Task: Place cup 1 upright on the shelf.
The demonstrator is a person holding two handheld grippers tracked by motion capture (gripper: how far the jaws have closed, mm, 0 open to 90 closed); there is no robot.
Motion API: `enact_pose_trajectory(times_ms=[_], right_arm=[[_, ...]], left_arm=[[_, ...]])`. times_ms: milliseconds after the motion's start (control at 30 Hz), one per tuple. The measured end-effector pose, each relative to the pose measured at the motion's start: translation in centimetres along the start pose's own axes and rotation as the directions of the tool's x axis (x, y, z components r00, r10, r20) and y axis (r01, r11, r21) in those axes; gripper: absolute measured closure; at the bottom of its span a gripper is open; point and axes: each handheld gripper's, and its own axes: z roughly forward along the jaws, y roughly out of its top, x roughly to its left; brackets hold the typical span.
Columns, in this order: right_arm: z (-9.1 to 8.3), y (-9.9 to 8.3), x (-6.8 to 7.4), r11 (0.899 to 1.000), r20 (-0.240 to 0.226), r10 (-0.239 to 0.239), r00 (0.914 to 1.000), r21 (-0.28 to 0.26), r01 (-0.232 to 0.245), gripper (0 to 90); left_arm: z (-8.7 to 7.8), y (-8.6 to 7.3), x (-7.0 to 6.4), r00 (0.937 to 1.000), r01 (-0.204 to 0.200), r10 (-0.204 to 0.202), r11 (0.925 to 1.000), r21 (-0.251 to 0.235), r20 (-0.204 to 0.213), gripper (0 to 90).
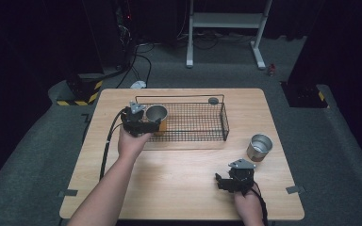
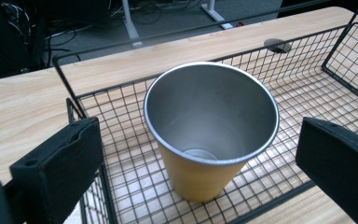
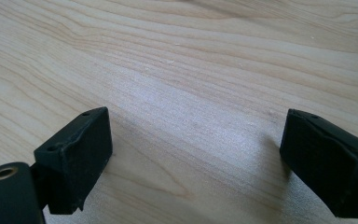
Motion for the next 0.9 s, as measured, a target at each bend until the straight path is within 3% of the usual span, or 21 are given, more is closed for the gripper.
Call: enact_pose_trajectory(times_ms=[133, 233, 467, 633, 900], right_arm=[[0.0, 0.0, 0.0, 1.0, 0.0, 0.002, 1.0, 0.001, -0.002, 9.0], [0.0, 0.0, 0.0, 1.0, 0.0, 0.0, 1.0, 0.0, 0.0, 9.0], [0.0, 0.0, 0.0, 1.0, 0.0, 0.0, 1.0, 0.0, 0.0, 9.0], [0.0, 0.0, 0.0, 1.0, 0.0, 0.002, 1.0, -0.001, -0.002, 9.1], [0.0, 0.0, 0.0, 1.0, 0.0, 0.006, 1.0, 0.001, -0.006, 9.0]], left_arm=[[-0.4, -0.5, 0.2, 0.9999, -0.013, 0.013, 0.9998, 0.018, -0.006, 2.3], [-0.7, -0.9, 0.3, 1.0, 0.0, 0.0, 0.9999, 0.017, 0.006, 2.4], [-1.4, -1.6, -0.1, 0.9997, -0.013, 0.012, 0.9996, 0.026, 0.022, 2.5], [-2.2, -2.3, -0.1, 0.999, 0.014, -0.015, 0.9998, 0.017, 0.041, 2.9], [-3.4, -3.4, 0.0, 0.9979, 0.002, -0.004, 0.9997, 0.025, 0.065, 4.0]])
